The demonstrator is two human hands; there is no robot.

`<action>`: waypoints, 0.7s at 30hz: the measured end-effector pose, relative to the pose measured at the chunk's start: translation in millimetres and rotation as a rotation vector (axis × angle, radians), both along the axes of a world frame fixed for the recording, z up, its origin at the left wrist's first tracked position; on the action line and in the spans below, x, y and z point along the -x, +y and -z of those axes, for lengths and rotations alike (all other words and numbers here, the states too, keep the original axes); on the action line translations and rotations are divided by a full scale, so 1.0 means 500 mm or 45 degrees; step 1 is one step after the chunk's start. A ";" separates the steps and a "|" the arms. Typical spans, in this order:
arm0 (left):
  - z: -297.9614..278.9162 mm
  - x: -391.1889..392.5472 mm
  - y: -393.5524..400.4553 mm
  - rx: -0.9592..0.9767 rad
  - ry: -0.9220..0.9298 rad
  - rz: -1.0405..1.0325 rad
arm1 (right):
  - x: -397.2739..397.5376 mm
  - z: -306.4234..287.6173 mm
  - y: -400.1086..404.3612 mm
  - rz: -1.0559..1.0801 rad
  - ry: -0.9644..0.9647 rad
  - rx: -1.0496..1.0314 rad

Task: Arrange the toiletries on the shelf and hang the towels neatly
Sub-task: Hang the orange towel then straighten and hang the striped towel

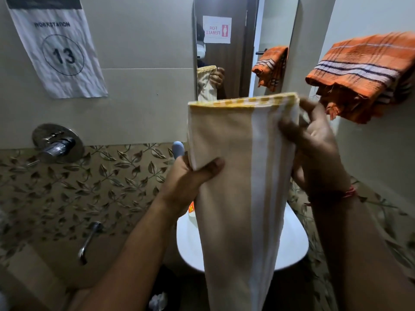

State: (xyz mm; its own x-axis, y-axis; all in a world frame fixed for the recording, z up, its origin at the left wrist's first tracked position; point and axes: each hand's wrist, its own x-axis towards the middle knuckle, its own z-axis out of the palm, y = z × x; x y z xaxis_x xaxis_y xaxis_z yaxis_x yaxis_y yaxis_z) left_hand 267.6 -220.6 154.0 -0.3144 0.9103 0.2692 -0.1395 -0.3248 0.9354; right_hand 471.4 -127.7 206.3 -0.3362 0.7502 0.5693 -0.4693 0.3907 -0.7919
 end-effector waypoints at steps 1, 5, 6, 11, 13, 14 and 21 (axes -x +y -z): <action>-0.016 -0.006 0.004 -0.038 -0.033 -0.026 | -0.008 0.018 0.004 -0.146 -0.068 0.091; -0.080 -0.019 0.021 -0.175 -0.071 -0.094 | -0.001 0.121 -0.014 -0.273 -0.278 0.369; -0.087 -0.019 0.021 -0.176 -0.096 -0.073 | 0.010 0.132 -0.020 -0.251 -0.227 0.391; 0.005 0.037 0.001 0.131 -0.302 0.387 | 0.040 0.117 -0.015 -0.215 -0.020 0.491; 0.054 0.049 -0.011 0.285 -0.320 0.481 | 0.041 0.117 -0.005 -0.230 -0.096 0.559; 0.070 0.048 -0.011 0.290 -0.340 0.496 | 0.041 0.124 0.003 -0.224 -0.149 0.603; 0.076 0.017 0.027 0.060 -0.141 0.152 | 0.006 0.183 0.038 -0.421 -0.042 0.701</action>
